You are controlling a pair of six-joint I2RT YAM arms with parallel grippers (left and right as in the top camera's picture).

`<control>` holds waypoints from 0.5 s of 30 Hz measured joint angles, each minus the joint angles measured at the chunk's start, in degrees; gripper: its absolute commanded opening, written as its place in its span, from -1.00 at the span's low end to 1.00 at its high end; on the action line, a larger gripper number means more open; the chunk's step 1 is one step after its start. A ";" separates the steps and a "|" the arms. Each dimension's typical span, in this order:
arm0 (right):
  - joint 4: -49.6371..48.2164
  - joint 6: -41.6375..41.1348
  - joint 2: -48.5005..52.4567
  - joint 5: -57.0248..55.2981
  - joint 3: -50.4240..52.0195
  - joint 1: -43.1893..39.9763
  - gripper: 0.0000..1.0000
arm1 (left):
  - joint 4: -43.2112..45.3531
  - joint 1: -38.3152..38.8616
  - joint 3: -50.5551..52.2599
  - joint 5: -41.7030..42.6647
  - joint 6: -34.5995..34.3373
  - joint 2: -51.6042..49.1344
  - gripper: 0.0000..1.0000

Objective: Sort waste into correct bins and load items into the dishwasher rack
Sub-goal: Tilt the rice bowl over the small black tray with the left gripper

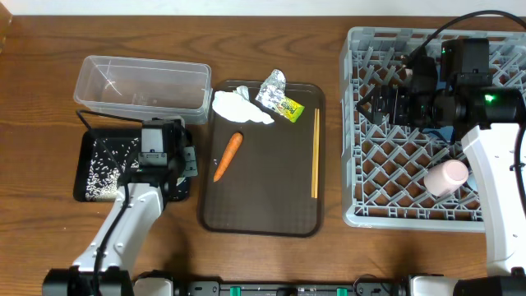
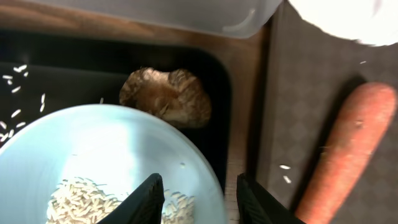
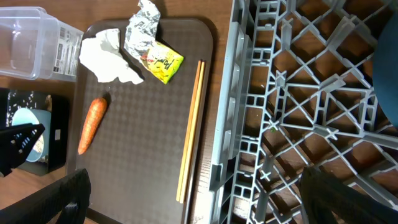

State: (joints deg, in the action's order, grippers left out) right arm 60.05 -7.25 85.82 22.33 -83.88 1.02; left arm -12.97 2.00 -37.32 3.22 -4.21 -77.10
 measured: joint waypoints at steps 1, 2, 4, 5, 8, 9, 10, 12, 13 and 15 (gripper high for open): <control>0.07 -0.02 0.00 0.00 0.00 0.00 0.99 | -0.02 0.00 0.00 -0.24 -0.09 -0.37 -0.35; 0.13 -0.02 0.00 0.00 0.00 0.00 0.98 | -0.07 0.00 0.00 -0.46 -0.04 -0.90 -0.40; 0.28 -0.02 0.00 0.00 0.00 0.00 0.98 | -0.26 0.00 0.00 -0.96 -0.04 -1.64 -0.55; 0.42 -0.02 0.00 0.00 0.00 0.00 0.99 | -0.59 0.00 0.00 -1.55 0.02 -1.86 -0.60; 0.66 -0.02 0.00 0.00 0.00 0.00 0.98 | -1.86 0.04 0.00 -3.82 0.24 -1.92 -0.63; 0.66 -0.02 0.00 0.00 0.00 0.00 0.99 | -2.23 0.04 0.00 -4.76 0.20 -1.92 -0.63; 0.66 -0.02 0.00 0.00 0.00 0.00 0.99 | -2.51 0.04 0.00 -5.25 0.20 -1.92 -0.63; 0.66 -0.02 0.00 0.00 0.00 0.00 0.98 | -3.10 0.04 0.00 -6.27 0.20 -1.92 -0.63; 0.66 -0.02 0.00 0.00 0.00 0.00 0.99 | -3.28 0.04 0.00 -6.62 0.20 -1.92 -0.63; 0.66 -0.02 0.00 0.00 0.00 0.00 0.99 | -3.28 0.04 0.00 -6.95 0.22 -1.92 -0.62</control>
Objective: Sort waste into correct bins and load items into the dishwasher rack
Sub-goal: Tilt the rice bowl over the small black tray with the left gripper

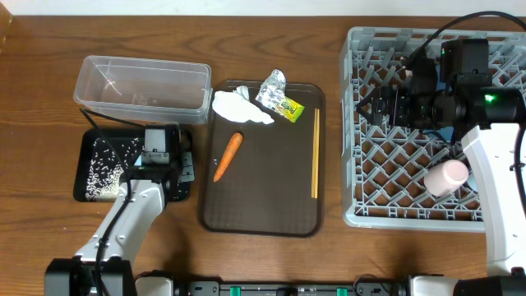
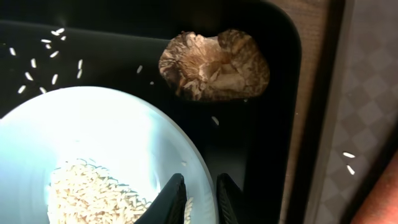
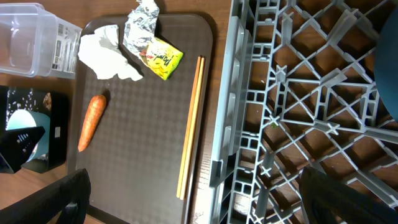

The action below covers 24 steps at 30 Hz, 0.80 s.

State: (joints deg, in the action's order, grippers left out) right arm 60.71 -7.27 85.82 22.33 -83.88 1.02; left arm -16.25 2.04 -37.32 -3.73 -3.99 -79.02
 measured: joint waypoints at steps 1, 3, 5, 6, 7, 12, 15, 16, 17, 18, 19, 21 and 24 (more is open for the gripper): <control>0.00 0.00 0.00 0.00 0.00 0.00 0.99 | 0.00 0.00 0.00 -0.15 -0.02 0.00 -0.61; 0.00 0.00 0.00 0.00 0.00 0.00 0.98 | -0.15 0.00 0.00 -0.39 -0.02 0.00 -0.61; 0.00 0.00 0.00 0.00 0.00 0.00 0.98 | -0.98 0.00 0.00 -0.63 -0.02 0.00 -0.61; 0.00 0.00 0.00 0.00 0.00 0.00 0.99 | -1.68 0.00 0.00 -0.76 -0.02 0.00 -0.61; 0.02 0.00 0.00 0.00 0.00 0.00 0.98 | -2.03 0.00 0.00 -0.79 -0.04 0.00 -0.56; -0.07 0.00 0.00 0.00 0.00 0.00 0.98 | -2.97 0.24 0.00 -1.07 0.00 0.00 -0.46; -0.11 0.00 0.00 0.00 0.00 0.00 0.99 | -3.19 0.96 0.00 -1.18 0.17 0.00 -0.46; -0.11 0.00 0.00 0.00 0.00 0.00 0.99 | -3.34 1.22 0.00 -1.18 0.28 0.00 -0.46; -0.11 0.00 0.00 0.00 0.00 0.00 0.98 | -3.61 1.40 0.00 -1.18 0.44 0.00 -0.46; -0.11 0.00 0.00 0.00 0.00 0.00 0.99 | -3.85 1.49 0.00 -1.18 0.52 -0.02 -0.46; -0.09 0.00 0.00 0.00 0.00 0.00 0.98 | -4.13 1.53 0.00 -1.20 0.70 -0.11 -0.46; -0.09 0.00 0.00 0.00 0.00 0.00 0.98 | -4.20 1.53 0.00 -1.49 0.87 -0.79 -0.46; -0.11 0.00 0.00 0.00 0.00 0.00 0.98 | -4.13 1.53 0.00 -1.95 0.90 -2.58 -0.49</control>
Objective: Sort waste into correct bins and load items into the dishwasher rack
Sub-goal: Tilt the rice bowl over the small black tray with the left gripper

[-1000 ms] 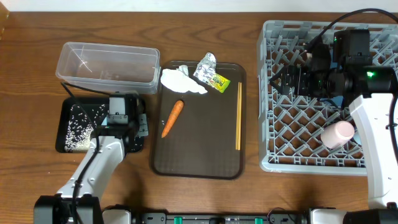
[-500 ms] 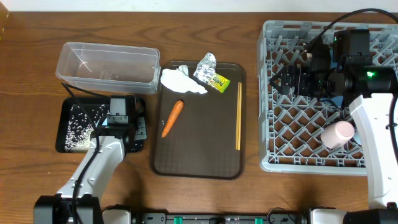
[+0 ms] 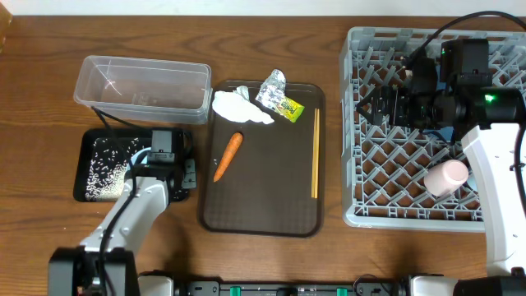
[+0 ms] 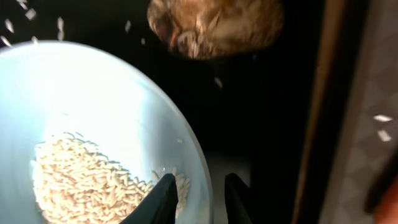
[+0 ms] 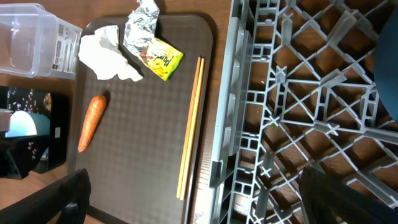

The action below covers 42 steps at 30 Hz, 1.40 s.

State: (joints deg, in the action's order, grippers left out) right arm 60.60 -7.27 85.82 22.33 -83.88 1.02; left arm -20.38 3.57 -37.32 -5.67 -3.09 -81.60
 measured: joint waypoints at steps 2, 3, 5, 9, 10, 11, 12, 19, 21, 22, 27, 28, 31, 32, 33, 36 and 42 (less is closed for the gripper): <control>-0.02 0.00 0.00 0.00 0.00 0.00 0.99 | 0.33 0.00 0.00 -0.33 -0.04 -0.76 -0.62; -0.02 0.00 0.00 0.00 0.00 0.00 0.99 | 0.79 0.00 0.00 -0.39 0.02 -0.92 -0.63; -0.04 0.00 0.00 0.00 0.00 0.00 0.99 | 1.86 -0.02 -0.02 -0.55 0.20 -0.92 -0.77; -0.02 0.00 0.00 0.00 0.00 0.00 0.99 | 2.47 -0.02 -0.02 -0.74 0.28 -0.92 -0.88; -0.02 0.00 0.00 0.00 0.00 0.00 0.98 | 2.45 -0.02 -0.02 -0.74 0.35 -0.92 -0.87; -0.02 0.00 0.00 0.00 0.00 0.00 0.99 | 2.40 -0.02 -0.02 -0.76 0.37 -0.92 -0.88; 0.00 0.00 0.00 0.00 0.00 0.00 0.98 | 2.36 -0.02 -0.02 -0.76 0.35 -0.92 -0.88; 0.02 0.00 0.00 0.00 0.00 0.00 0.99 | -0.85 -0.02 -0.68 -0.22 0.37 1.11 -0.88; 0.04 0.00 0.00 0.00 0.00 0.00 0.99 | -1.25 -0.02 -1.09 -0.02 0.37 2.60 -0.88; 0.04 0.00 0.00 0.00 0.00 0.00 0.98 | -1.33 -0.02 -1.31 -0.02 0.37 3.04 -0.88; 0.00 0.00 0.00 0.00 0.00 0.00 0.98 | -1.33 -0.02 -1.79 0.24 0.37 1.49 -0.87; -0.02 0.00 0.00 0.00 0.00 0.00 0.99 | -1.33 -0.02 -1.79 0.33 0.37 0.63 -0.87; 0.02 0.00 0.00 0.00 0.00 0.00 0.98 | -1.27 -0.02 -1.79 0.33 0.39 -2.25 -0.85; 0.02 0.00 0.00 0.00 0.00 0.00 0.98 | -1.25 -0.02 -2.01 0.31 0.37 -2.93 -0.77; 0.00 0.00 0.00 0.00 0.00 0.00 0.98 | -1.25 -0.02 -2.21 0.26 0.48 -3.32 -0.71; 0.02 0.00 0.00 0.00 0.00 0.00 0.98 | -1.36 -0.02 -2.29 0.37 0.37 -5.05 -0.66; -0.02 0.00 0.00 0.00 0.00 0.00 0.98 | -1.64 -0.02 -2.51 0.17 0.44 -5.86 -0.88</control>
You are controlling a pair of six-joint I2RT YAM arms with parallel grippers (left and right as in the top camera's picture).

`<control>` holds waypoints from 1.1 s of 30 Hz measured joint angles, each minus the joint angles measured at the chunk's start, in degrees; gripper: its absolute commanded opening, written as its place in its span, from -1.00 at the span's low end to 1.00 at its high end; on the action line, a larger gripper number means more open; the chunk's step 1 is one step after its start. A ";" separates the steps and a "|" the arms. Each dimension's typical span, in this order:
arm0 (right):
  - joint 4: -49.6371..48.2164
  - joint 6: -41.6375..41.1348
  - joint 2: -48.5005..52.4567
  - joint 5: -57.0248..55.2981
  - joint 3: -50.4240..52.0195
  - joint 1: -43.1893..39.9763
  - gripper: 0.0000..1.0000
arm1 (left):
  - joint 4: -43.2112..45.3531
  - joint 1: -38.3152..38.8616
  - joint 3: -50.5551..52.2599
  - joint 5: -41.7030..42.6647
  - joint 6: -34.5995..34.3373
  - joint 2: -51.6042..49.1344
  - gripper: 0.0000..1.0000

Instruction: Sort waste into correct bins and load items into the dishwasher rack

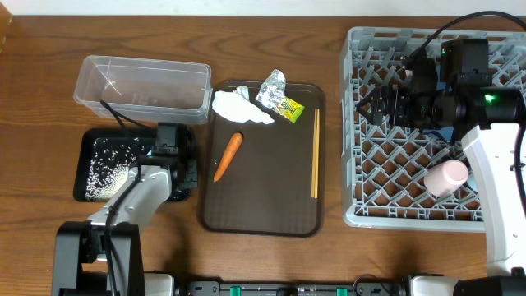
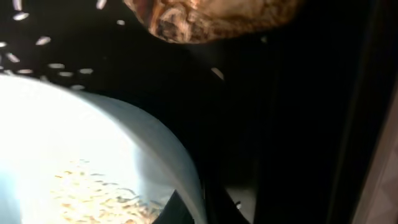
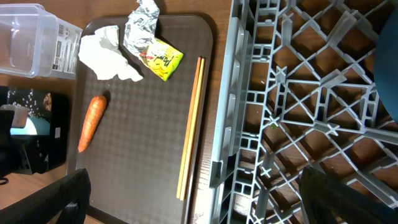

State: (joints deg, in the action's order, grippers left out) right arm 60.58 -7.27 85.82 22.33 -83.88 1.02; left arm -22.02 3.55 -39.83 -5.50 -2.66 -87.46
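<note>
A pale blue plate (image 2: 81,155) with rice on it lies in the black tray (image 1: 86,141), beside a crumpled brown scrap (image 2: 211,18). My left gripper (image 2: 193,204) is low over the tray, its jaws narrowed on the plate's right rim. On the brown tray (image 1: 263,205) lie a carrot (image 1: 228,156), chopsticks (image 1: 315,152), a white tissue (image 1: 240,105) and a foil-and-yellow wrapper (image 1: 279,97). My right gripper (image 3: 205,199) hangs open and empty over the left part of the grey dishwasher rack (image 1: 362,205).
A clear plastic bin (image 1: 141,84) stands behind the black tray. A pink cup (image 1: 448,175) lies in the rack, and a blue item (image 3: 388,62) shows at the right wrist view's edge. Loose rice is scattered in the black tray.
My left gripper has dropped closer to the plate, and its jaws have narrowed from a wider gap onto the rim. The right arm and the brown tray's items have not moved.
First my left gripper was wide open over the plate's rim, near the carrot. Then it stood further over the black tray with narrower jaws, then lower with a wider gap. Now it sits on the rim. My right gripper stayed open over the rack.
</note>
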 measured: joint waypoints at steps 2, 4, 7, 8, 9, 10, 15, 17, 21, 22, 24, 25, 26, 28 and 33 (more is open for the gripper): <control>0.00 0.00 0.00 0.00 0.00 0.00 0.98 | -1.57 0.00 -0.72 0.09 -0.07 0.15 -0.88; 0.00 0.00 0.00 0.00 0.00 0.00 0.99 | -4.70 0.00 -2.16 0.33 -0.07 0.74 -0.88; 0.00 0.00 0.00 0.00 0.00 0.00 0.98 | -10.47 0.00 -5.64 0.74 -0.11 3.63 -0.88; 0.00 0.00 0.00 0.00 0.00 0.00 0.99 | -11.89 0.00 -7.15 0.92 -0.13 5.16 -0.88; -0.02 0.00 0.00 0.00 0.00 0.00 0.98 | -12.76 0.00 -8.59 1.29 -0.15 6.69 -0.88; 0.00 0.00 0.00 0.00 0.00 0.00 0.98 | -13.60 -0.02 -10.27 2.12 -0.33 8.81 -0.88; 0.17 0.00 0.00 0.00 0.00 0.00 0.99 | -13.62 -1.75 -13.20 8.90 -3.10 16.44 -0.88; 0.50 0.00 0.00 0.00 0.00 0.00 0.98 | -13.55 -4.59 -13.20 14.69 -4.20 17.73 -0.87; 0.94 0.00 0.00 0.00 0.00 0.00 0.98 | -10.60 -12.76 -12.90 28.76 -5.90 17.59 -0.87; 0.94 0.00 0.00 0.00 0.00 0.00 0.98 | -9.27 -15.21 -12.57 32.59 -6.21 17.53 -0.88; 0.94 0.00 0.00 0.00 0.00 0.00 0.98 | -5.95 -20.61 -11.58 41.38 -6.62 17.31 -0.87; 0.94 0.00 0.00 0.00 0.00 0.00 0.98 | -4.57 -23.28 -10.97 45.64 -6.75 17.14 -0.88; 0.94 0.00 0.00 0.00 0.00 0.00 0.98 | -3.19 -25.97 -10.19 50.01 -6.80 16.94 -0.88; 0.94 0.00 0.00 0.00 0.00 0.00 0.98 | -0.11 -30.53 -8.37 57.75 -6.73 16.39 -0.88; 0.85 0.00 0.00 0.00 0.00 0.00 0.99 | 7.56 -39.10 -1.70 76.37 -3.41 13.81 -0.88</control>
State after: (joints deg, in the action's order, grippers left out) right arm 61.43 -7.27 85.82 22.33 -83.88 1.02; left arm -14.46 -35.55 -41.54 70.87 -6.07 -73.65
